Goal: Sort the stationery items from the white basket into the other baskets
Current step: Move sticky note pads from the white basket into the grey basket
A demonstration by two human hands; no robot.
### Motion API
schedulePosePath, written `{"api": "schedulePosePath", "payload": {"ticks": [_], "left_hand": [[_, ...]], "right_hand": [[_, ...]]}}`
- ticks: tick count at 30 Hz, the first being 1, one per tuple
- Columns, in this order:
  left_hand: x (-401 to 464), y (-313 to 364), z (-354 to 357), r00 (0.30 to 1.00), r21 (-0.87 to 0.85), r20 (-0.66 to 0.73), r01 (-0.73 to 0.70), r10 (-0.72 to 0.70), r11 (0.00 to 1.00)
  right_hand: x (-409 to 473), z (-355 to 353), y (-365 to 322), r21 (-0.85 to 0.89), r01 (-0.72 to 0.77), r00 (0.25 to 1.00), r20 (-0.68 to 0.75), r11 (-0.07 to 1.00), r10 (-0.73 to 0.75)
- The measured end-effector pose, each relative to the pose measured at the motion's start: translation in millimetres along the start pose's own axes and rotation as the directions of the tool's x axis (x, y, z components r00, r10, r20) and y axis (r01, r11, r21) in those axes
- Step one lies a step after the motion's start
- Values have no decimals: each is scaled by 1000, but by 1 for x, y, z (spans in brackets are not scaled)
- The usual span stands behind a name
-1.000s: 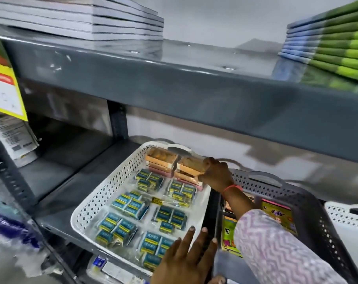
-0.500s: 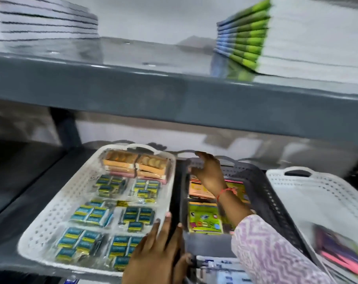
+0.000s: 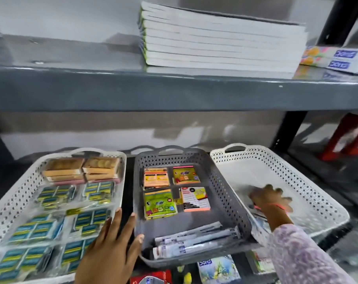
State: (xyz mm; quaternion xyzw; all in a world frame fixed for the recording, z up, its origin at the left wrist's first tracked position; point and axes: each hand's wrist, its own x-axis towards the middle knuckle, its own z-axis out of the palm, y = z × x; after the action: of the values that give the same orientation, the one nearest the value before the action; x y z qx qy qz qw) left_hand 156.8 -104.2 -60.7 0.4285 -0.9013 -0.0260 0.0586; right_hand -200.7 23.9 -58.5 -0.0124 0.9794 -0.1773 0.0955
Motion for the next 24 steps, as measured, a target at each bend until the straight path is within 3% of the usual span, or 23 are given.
{"api": "schedulePosePath", "payload": {"ticks": [3,5,8,11,14,18,22,24], "left_hand": [[-3,0,3,998,-91,-51,39,-43,995],[-4,-1,4,994,-46,80,74,-70,996],[-3,-3,-1,992,-51,109,73,-67,996],[-4,-1,-2,997,-26,59,48,-47,999],[-2,-1,-1,998,-11,34,55,-54,998],[-4,0,-1,993,-20,98,74,-72,997],[-6,2,-7,995,-48,88,50,-46,998],[-6,4,-9,995,-55,90,51,-46,997]], "right_hand": [[10,3,4,53,-46,999,18,998,45],[11,5,4,66,-47,999,11,997,47],[8,3,5,62,-20,994,-102,998,26],[1,-3,-2,81,101,948,-310,992,-71],[-9,-11,-22,200,314,868,-457,928,-195],[-28,-16,-69,253,526,833,-346,812,-432],[-57,5,-108,114,784,617,-238,610,-750],[-67,20,-121,54,831,555,-149,553,-819]]}}
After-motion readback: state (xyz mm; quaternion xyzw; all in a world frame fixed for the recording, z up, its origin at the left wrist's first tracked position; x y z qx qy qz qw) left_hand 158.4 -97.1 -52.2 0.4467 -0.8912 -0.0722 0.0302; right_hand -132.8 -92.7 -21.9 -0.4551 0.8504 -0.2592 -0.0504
